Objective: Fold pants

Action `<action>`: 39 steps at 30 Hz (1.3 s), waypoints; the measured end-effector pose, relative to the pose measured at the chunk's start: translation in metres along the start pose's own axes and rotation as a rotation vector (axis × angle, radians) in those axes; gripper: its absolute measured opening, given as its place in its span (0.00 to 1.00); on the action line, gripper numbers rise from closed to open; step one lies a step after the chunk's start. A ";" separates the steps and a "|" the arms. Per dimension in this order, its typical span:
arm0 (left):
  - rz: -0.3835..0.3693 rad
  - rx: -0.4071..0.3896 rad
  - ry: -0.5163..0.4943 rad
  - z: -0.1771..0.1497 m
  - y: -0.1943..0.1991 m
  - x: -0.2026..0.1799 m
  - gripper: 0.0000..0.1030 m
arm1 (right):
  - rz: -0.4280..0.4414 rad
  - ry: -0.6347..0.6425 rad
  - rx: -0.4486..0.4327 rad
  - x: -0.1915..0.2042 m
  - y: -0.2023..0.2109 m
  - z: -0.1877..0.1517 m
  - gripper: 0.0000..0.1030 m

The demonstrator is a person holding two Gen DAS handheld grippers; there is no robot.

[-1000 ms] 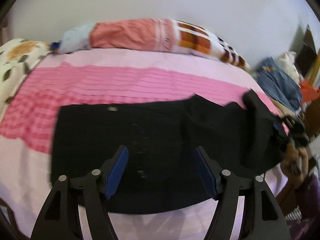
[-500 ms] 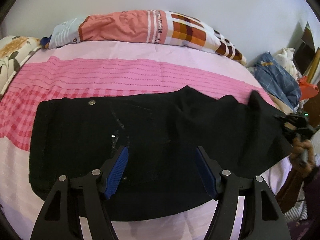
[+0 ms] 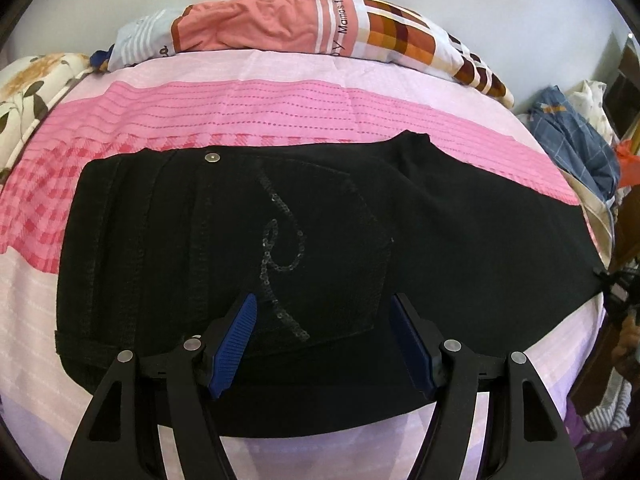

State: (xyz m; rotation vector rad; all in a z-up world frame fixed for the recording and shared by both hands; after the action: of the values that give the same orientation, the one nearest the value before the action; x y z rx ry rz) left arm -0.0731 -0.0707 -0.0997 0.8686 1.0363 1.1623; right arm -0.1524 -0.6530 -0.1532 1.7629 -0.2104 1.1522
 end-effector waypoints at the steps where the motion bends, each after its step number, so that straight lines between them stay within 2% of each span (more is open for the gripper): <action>1: -0.002 -0.001 0.004 -0.001 0.001 0.000 0.67 | 0.013 -0.011 -0.003 -0.006 0.005 -0.001 0.05; 5: -0.011 -0.004 0.023 -0.002 0.002 0.003 0.67 | 0.087 -0.082 -0.003 -0.025 0.011 0.002 0.05; 8: -0.008 -0.001 0.023 -0.003 0.003 0.004 0.67 | 0.013 -0.015 -0.023 -0.015 0.016 -0.001 0.04; 14: 0.002 -0.010 0.015 -0.006 0.005 0.004 0.67 | -0.017 -0.007 -0.059 -0.012 0.029 0.003 0.04; 27: -0.007 -0.026 0.036 -0.014 0.008 0.009 0.67 | -0.067 -0.017 -0.057 -0.019 0.033 -0.003 0.02; 30: -0.016 -0.036 0.051 -0.015 0.010 0.012 0.67 | -0.056 -0.025 -0.057 -0.019 0.033 -0.003 0.02; 35: -0.033 -0.047 0.073 -0.017 0.013 0.019 0.67 | 0.067 -0.122 -0.098 -0.042 0.044 0.000 0.03; 39: -0.037 -0.044 0.076 -0.016 0.013 0.021 0.67 | 0.035 -0.088 -0.114 -0.041 0.053 0.002 0.03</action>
State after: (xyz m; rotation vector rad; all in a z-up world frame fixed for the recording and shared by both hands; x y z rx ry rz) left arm -0.0908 -0.0477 -0.0964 0.7731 1.0803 1.1900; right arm -0.2050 -0.6951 -0.1520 1.7167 -0.3543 1.0680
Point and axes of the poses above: each gripper's, at about its wrist camera, not at the fingertips, and y roughly against the way its jaws point, x to its left, z to its top, the point moved 2 cm from there along -y, roughly the way its jaws point, and after that the axes turned 12 degrees about x, right-handed, at the moved point
